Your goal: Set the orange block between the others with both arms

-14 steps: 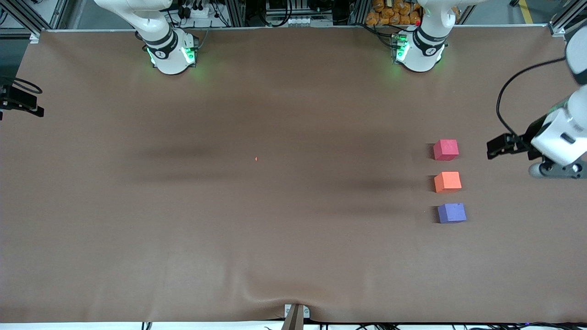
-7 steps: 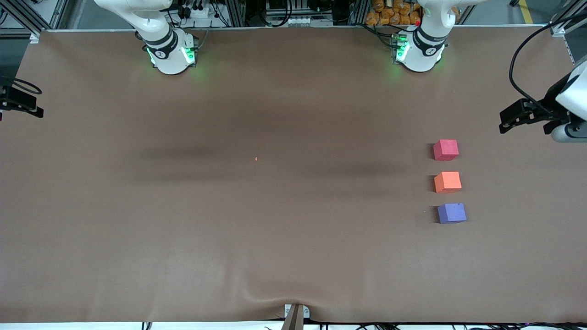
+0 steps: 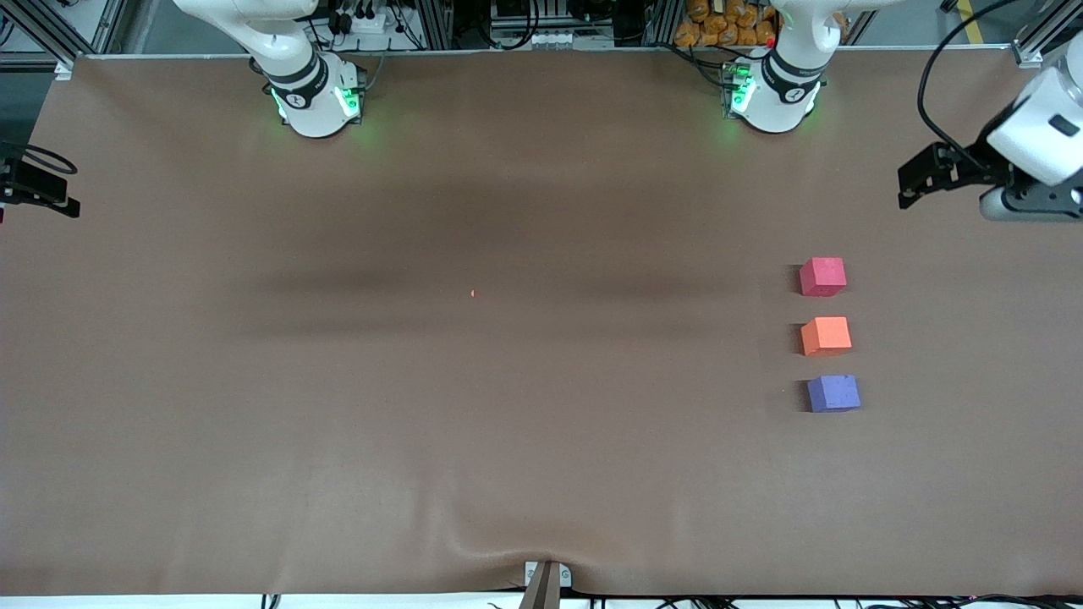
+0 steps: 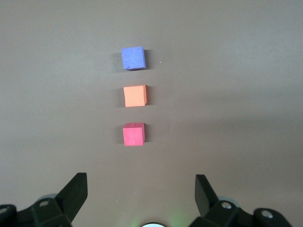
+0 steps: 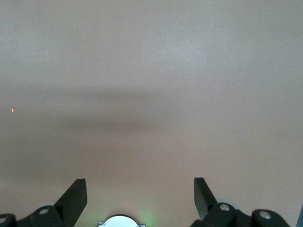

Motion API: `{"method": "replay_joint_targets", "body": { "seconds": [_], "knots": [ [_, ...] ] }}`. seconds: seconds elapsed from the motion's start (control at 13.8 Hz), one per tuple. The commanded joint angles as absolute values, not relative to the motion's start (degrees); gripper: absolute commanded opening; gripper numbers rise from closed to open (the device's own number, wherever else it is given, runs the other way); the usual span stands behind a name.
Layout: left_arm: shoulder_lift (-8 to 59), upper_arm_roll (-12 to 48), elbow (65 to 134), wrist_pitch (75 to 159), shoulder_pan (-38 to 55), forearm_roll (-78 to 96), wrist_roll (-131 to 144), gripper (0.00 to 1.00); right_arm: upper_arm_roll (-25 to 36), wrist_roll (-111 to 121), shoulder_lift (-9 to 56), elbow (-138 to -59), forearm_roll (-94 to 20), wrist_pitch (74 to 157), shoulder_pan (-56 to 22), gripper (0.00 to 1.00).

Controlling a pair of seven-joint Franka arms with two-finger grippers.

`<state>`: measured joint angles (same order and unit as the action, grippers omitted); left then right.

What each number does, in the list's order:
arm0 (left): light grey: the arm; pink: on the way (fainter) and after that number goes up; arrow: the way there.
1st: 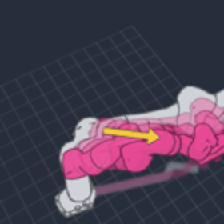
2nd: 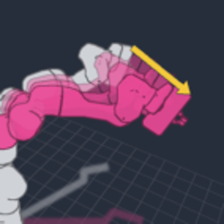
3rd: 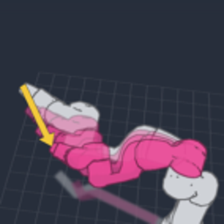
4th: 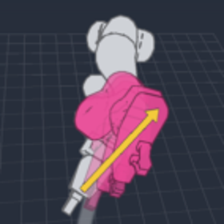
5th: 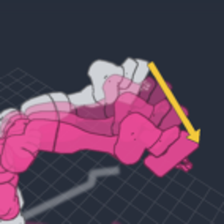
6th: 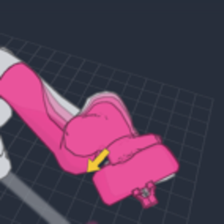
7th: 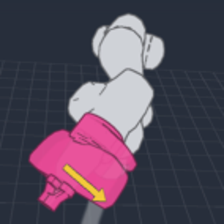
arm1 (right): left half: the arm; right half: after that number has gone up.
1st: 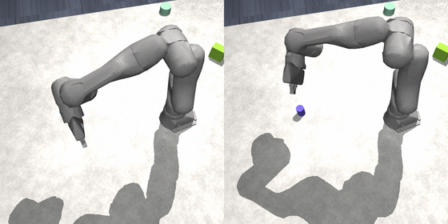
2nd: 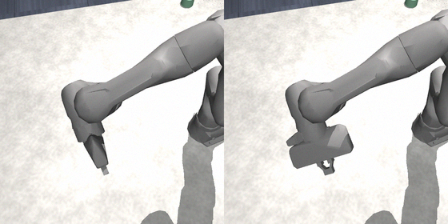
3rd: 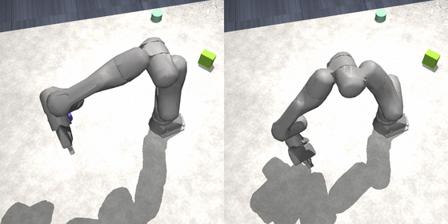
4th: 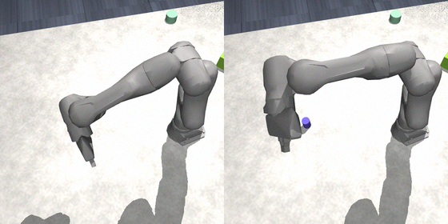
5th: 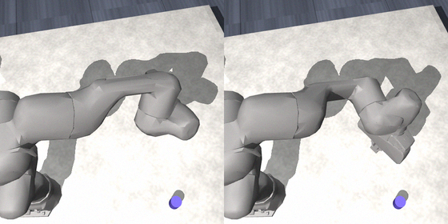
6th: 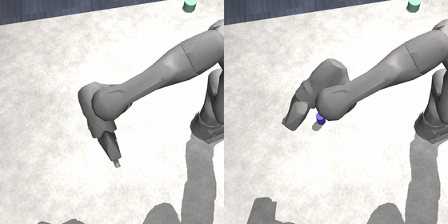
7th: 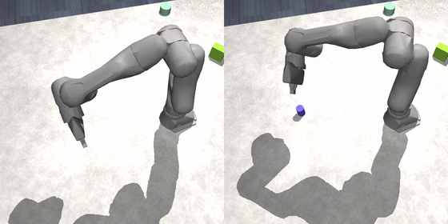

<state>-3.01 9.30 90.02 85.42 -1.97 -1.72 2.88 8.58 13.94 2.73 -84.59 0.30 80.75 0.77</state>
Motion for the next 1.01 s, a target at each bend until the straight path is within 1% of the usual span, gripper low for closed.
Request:
{"method": "replay_joint_targets", "body": {
  "seconds": [0.0, 0.14, 0.22, 0.65, 0.94],
  "knots": [
    [-5.36, 6.96, 91.41, 85.87, -0.45, -0.44, 3.16, 1.0, 8.0, 13.18, 2.37, -84.9, 1.49, 81.04, 1.14, 1.0],
    [-5.1, 1.08, 90.88, 86.04, 4.28, 0.0, 3.25, 1.0, 8.0, 13.18, 2.29, -84.9, 1.49, 81.04, 1.14, 1.0],
    [-4.92, -1.21, 90.18, 86.04, 5.09, 0.17, 2.73, 1.0, 8.0, 13.18, 2.29, -84.9, 1.49, 81.04, 1.14, 1.0],
    [-4.92, -1.93, 90.09, 85.96, 4.83, 0.97, 2.64, 1.0, 8.0, 12.92, 2.29, -84.9, 1.49, 81.38, 1.05, 1.0],
    [-5.01, -1.85, 90.26, 85.61, 4.31, 0.88, 2.2, 1.0, 7.82, 1.69, 2.37, -84.9, 0.79, 82.35, 0.36, 1.0]
  ]
}}
